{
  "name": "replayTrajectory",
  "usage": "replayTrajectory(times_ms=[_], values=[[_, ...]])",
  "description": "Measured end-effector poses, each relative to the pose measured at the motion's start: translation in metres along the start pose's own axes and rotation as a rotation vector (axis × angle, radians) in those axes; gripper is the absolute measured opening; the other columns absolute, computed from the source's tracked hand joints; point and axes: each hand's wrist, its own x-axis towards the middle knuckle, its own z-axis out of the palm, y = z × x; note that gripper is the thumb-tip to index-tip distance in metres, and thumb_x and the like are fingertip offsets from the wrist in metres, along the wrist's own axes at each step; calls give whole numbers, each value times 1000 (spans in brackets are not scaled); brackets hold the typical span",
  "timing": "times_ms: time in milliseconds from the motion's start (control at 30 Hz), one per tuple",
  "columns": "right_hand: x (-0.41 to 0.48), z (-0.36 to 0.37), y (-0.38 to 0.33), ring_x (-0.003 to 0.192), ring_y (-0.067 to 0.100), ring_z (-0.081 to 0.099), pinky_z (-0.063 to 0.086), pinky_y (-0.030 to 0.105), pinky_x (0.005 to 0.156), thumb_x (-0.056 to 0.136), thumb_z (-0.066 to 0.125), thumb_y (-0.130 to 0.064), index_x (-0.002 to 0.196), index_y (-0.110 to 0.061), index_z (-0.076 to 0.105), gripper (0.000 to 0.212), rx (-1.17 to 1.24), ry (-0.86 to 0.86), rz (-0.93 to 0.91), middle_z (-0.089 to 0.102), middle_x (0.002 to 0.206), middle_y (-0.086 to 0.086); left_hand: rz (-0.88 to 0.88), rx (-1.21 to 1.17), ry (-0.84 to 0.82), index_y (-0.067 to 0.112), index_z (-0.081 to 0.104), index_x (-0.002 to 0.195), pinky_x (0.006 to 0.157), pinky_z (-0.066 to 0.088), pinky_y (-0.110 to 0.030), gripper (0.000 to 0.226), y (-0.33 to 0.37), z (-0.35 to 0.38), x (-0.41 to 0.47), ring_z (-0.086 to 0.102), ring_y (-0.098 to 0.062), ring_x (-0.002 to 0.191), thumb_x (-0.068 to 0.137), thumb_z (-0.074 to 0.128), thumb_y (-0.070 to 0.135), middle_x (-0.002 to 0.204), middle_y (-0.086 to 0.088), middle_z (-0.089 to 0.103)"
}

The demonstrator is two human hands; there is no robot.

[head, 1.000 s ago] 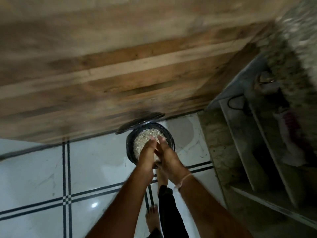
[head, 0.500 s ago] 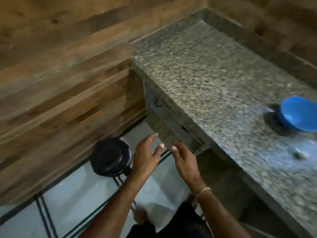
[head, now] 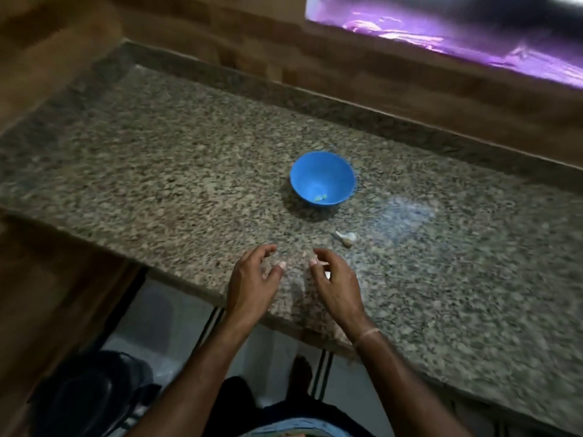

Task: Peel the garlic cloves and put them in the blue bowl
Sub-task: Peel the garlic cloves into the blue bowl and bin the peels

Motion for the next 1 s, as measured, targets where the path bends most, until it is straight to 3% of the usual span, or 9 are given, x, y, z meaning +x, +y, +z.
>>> replayTrajectory(times_ms=[167, 367, 700, 800, 867, 933, 1000], values=[[34, -18, 26, 127, 30, 53, 48, 44, 101, 94, 74, -37, 144, -17, 55, 56, -221, 57, 110, 58, 137, 10, 62, 182, -133, 25, 70, 115, 81, 56, -30, 25, 0, 35, 41, 66, -11, 98, 91, 77, 32, 109, 8, 71], [63, -29, 39, 145, 38, 32, 35, 57, 111, 85, 82, -48, 159, -15, 29, 96, -440, 101, 255, 29, 161, 16, 169, 340, -219, 28, 59, 92, 63, 39, -31, 24, -6, 59, 71, 60, -17, 83, 84, 82, 32, 89, 11, 59], [65, -29, 53, 152, 28, 22, 22, 48, 115, 86, 70, -65, 158, -15, 33, 94, -494, 123, 266, 24, 168, 7, 272, 388, -289, 29, 61, 89, 58, 34, -29, 16, -9, 56, 88, 55, -13, 78, 94, 76, 32, 87, 13, 58], [63, -31, 53, 148, 25, 24, 24, 47, 110, 80, 47, -87, 156, -15, 36, 106, -455, 147, 241, 27, 165, 7, 262, 346, -248, 29, 62, 91, 53, 32, -27, 12, 3, 52, 91, 54, -9, 74, 98, 71, 35, 88, 15, 57], [63, -31, 57, 147, 25, 24, 24, 46, 109, 76, 33, -91, 156, -16, 35, 109, -456, 149, 224, 27, 164, 6, 252, 287, -187, 29, 63, 94, 55, 41, -26, 11, 19, 50, 96, 57, -9, 75, 100, 66, 38, 91, 16, 60], [64, -33, 60, 147, 25, 24, 24, 46, 108, 78, 36, -90, 155, -16, 34, 107, -469, 137, 213, 27, 164, 6, 263, 256, -97, 29, 64, 95, 57, 42, -25, 12, 42, 50, 111, 57, -8, 75, 100, 65, 39, 93, 16, 61], [64, -35, 60, 149, 26, 23, 24, 46, 109, 84, 51, -82, 157, -16, 33, 100, -475, 122, 219, 25, 165, 6, 285, 274, -27, 28, 65, 96, 57, 37, -25, 10, 65, 52, 133, 56, -7, 75, 99, 68, 37, 94, 16, 61]])
